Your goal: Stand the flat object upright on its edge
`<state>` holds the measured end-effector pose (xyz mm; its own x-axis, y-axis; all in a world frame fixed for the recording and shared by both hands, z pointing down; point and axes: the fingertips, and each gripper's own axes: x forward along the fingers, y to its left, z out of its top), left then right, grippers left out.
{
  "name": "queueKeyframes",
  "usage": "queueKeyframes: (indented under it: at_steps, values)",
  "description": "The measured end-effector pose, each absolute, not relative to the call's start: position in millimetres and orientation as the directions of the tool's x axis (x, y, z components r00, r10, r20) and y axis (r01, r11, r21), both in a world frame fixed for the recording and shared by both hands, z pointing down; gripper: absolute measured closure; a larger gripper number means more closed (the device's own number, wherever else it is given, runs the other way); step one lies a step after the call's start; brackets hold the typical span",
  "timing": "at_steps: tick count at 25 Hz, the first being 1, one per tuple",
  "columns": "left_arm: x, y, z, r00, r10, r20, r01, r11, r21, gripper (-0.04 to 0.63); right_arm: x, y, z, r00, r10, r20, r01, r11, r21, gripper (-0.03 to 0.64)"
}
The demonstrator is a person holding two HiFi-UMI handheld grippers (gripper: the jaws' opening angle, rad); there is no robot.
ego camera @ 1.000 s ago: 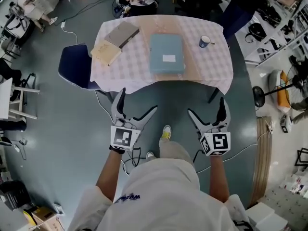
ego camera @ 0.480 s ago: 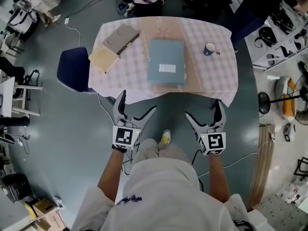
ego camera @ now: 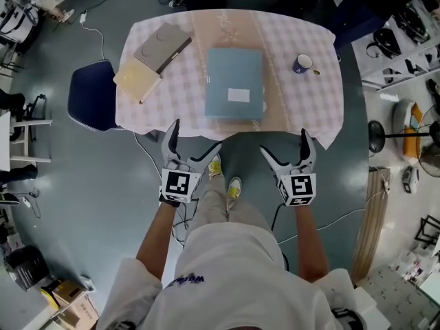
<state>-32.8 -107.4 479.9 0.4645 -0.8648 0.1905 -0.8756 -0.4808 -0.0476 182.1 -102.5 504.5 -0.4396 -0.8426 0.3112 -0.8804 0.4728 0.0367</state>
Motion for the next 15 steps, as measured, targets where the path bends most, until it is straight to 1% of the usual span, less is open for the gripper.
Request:
queueKeyframes:
  at_steps: [10, 15]
  values:
    - [-35, -157, 562, 0.504, -0.814, 0.290, -0.844, -0.535, -0.034, 0.057, 174, -149, 590, -0.404, -0.810, 0.425, -0.891, 0.453, 0.015, 0.058]
    - [-37, -173, 610, 0.504, -0.794, 0.340, -0.845, -0.535, 0.003, 0.057, 172, -160, 634, -0.388, -0.788, 0.479, -0.898, 0.440, -0.004, 0.072]
